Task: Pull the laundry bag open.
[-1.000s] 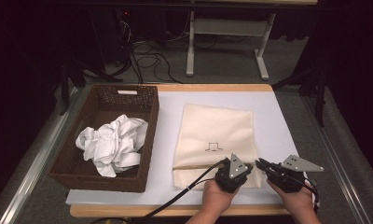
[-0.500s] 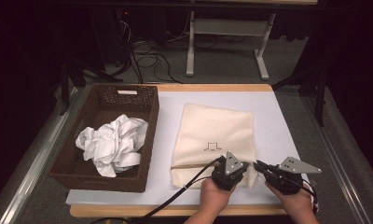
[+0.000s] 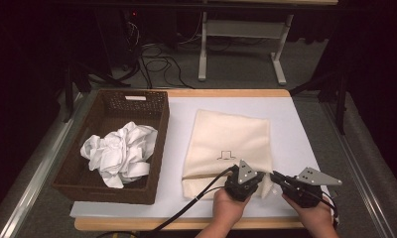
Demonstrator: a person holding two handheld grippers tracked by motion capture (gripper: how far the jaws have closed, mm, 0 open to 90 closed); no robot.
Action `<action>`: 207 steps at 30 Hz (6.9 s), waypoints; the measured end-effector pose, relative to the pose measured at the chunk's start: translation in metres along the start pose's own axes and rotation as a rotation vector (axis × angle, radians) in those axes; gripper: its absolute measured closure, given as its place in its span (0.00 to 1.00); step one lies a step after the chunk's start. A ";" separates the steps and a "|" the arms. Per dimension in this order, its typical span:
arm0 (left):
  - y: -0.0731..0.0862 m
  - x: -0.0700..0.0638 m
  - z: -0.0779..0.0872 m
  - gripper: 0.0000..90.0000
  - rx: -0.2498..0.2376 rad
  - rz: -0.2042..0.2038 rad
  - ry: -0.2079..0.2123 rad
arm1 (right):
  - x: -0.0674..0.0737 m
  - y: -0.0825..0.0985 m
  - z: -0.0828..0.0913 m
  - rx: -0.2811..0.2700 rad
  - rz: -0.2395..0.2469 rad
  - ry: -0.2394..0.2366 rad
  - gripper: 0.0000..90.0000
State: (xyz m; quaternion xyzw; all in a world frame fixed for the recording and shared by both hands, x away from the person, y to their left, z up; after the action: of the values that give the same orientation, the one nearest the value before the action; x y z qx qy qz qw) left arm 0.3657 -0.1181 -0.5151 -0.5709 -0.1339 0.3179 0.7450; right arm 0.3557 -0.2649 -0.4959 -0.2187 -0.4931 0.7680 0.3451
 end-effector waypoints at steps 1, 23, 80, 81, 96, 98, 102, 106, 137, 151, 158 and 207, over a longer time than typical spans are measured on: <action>-0.001 -0.001 0.001 0.97 -0.003 -0.002 0.003 | -0.001 0.000 0.001 -0.007 0.014 0.004 0.95; 0.003 0.001 0.001 0.97 -0.022 0.028 0.010 | -0.004 0.005 0.000 -0.010 -0.041 -0.006 0.89; 0.010 -0.007 0.018 0.97 -0.017 0.006 -0.009 | -0.001 0.004 -0.001 0.008 0.002 0.042 0.97; 0.010 -0.005 0.019 0.97 -0.018 0.014 -0.013 | -0.001 0.004 0.000 0.005 0.005 0.041 0.97; 0.023 0.026 0.033 0.97 -0.013 0.088 -0.062 | -0.008 0.007 0.004 0.009 -0.027 0.041 0.97; 0.024 0.026 0.037 0.97 -0.009 0.075 -0.066 | -0.005 0.008 0.003 0.015 -0.015 0.039 0.97; 0.023 0.030 0.043 0.97 -0.012 0.072 -0.077 | -0.003 0.007 0.000 0.016 -0.014 0.041 0.97; 0.025 0.035 0.050 0.97 -0.013 0.081 -0.086 | -0.005 0.007 0.002 0.017 -0.020 0.052 0.97; 0.058 0.114 0.149 0.97 0.085 0.125 -0.296 | -0.040 0.017 0.012 0.018 -0.110 0.127 0.97; 0.062 0.114 0.144 0.96 0.092 0.078 -0.327 | -0.037 0.023 0.008 0.052 -0.089 0.127 0.95; 0.064 0.116 0.142 0.96 0.096 0.070 -0.341 | -0.038 0.036 -0.002 0.132 -0.098 0.127 0.92; 0.057 0.093 0.131 0.54 0.109 0.030 -0.176 | -0.122 0.022 -0.047 0.225 -0.159 0.329 0.98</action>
State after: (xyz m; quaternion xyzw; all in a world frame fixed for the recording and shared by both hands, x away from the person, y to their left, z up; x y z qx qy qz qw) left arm 0.3447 0.0485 -0.5432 -0.5013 -0.1729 0.3847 0.7555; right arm 0.4619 -0.3332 -0.5366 -0.2617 -0.3568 0.7427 0.5027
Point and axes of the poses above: each handheld gripper's, and its own axes: z roughly backward along the jaws, y roughly out of its underside, x roughly to its left, the point moved 5 cm from there along -z, roughly forward along the jaws, and after that the axes turned 5 degrees about -x, right-handed, at the moved point
